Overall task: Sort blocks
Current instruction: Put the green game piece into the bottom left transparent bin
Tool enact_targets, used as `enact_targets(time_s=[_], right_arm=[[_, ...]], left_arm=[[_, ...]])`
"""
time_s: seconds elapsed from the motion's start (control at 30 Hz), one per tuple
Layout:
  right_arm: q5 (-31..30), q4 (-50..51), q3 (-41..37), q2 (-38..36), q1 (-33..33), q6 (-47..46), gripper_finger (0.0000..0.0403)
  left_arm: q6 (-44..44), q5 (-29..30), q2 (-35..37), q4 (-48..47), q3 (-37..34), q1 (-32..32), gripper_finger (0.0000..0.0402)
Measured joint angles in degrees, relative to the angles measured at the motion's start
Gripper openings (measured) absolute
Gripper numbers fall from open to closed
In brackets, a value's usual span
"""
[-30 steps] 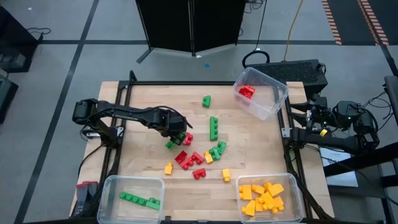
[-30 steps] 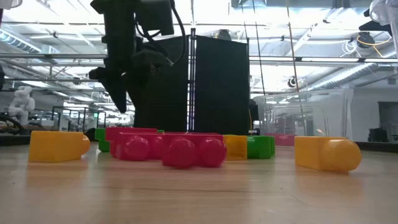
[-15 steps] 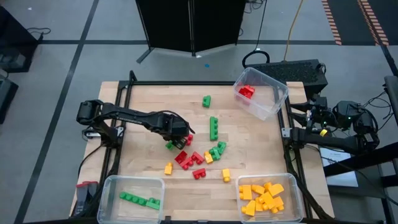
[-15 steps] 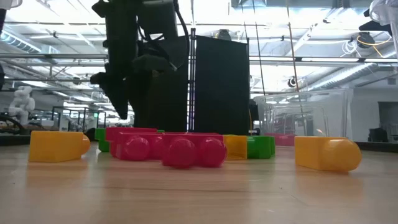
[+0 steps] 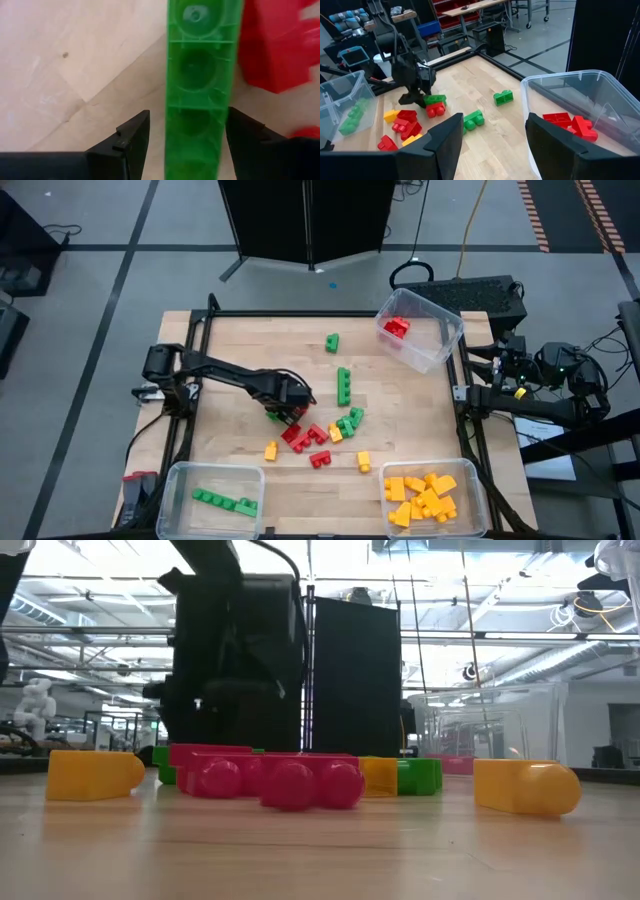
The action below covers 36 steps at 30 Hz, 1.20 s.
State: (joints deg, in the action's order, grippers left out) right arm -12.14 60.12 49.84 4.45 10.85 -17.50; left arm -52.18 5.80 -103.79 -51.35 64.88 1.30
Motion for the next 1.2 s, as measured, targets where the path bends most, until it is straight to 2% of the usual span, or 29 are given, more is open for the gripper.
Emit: enact_targets(time_s=[0.2,0.27,0.4,0.67,0.77,0.93,1.1,1.2], right_arm=[[0.00,0.14,0.00,0.00,0.00,0.00,0.0208],[-0.02,0.17,0.00,0.00,0.00,0.01,0.0208],[-0.09,0.19,0.00,0.02,0.00,0.22,0.0208],[-0.33,2.38,-0.02,0.04,0.00,0.22,0.0208],[-0.33,3.10,-0.02,0.04,-0.02,0.17,0.0208],[-0.31,3.14,-0.02,0.04,-0.01,-0.20,0.0208],[-0.28,3.14,-0.02,0.04,-0.02,-0.24,0.0208],[-0.28,3.14,-0.02,0.04,-0.01,-0.25,0.0208]], left_arm=[[0.22,-1.75,-2.91,2.39,0.31,-0.04,0.0180],[0.11,-1.66,-2.91,3.08,0.32,-0.04,0.0154],[0.80,-0.10,-2.86,0.44,1.80,-0.02,0.0070],[2.20,3.00,-3.10,-4.59,6.62,-0.11,0.0066],[3.52,3.39,-3.07,-7.37,11.52,0.64,0.0066],[6.37,4.12,-3.03,-18.26,23.00,3.36,0.0066],[7.52,3.50,-2.70,-34.49,35.99,9.34,0.0066],[7.63,1.04,-0.43,-37.81,40.74,14.35,0.0066]])
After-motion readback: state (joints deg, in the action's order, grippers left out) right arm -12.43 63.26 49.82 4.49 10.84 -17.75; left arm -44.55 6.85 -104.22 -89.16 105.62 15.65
